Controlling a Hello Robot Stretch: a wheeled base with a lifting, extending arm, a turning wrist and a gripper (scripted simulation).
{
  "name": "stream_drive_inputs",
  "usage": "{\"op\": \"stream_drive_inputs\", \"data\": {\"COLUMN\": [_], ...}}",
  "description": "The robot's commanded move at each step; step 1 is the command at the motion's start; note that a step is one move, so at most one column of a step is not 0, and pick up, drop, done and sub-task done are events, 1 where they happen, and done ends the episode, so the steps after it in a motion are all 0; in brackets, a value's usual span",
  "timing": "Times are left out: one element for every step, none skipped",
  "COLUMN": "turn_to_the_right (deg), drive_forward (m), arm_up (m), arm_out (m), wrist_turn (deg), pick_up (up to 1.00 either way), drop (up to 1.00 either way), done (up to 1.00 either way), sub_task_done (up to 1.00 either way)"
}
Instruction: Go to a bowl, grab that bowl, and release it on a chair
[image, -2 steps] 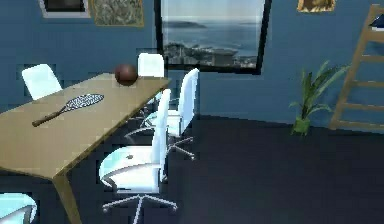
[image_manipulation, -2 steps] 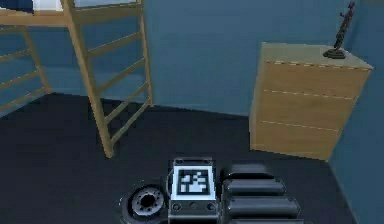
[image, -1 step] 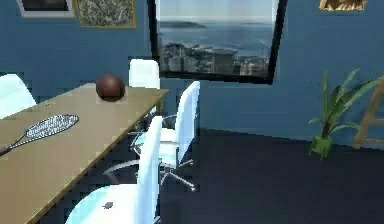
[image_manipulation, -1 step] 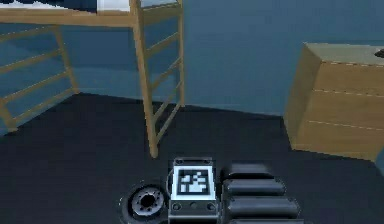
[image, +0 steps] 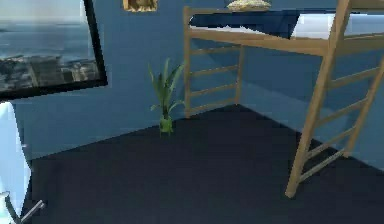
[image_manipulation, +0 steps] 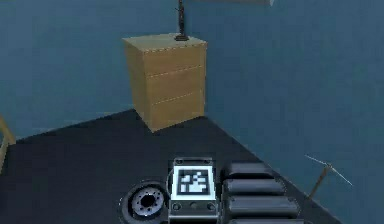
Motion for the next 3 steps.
{"op": "stream_drive_inputs", "data": {"turn_to_the_right": [45.0, 45.0, 39.0], "drive_forward": [0.00, 0.00, 0.00], "arm_up": [0.00, 0.00, 0.00], "arm_out": [0.00, 0.00, 0.00], "wrist_turn": [0.0, 0.0, 0.0], "pick_up": [0.00, 0.00, 0.00], "drop": [0.00, 0.00, 0.00], "done": [0.00, 0.00, 0.00], "sub_task_done": [0.00, 0.00, 0.00]}}
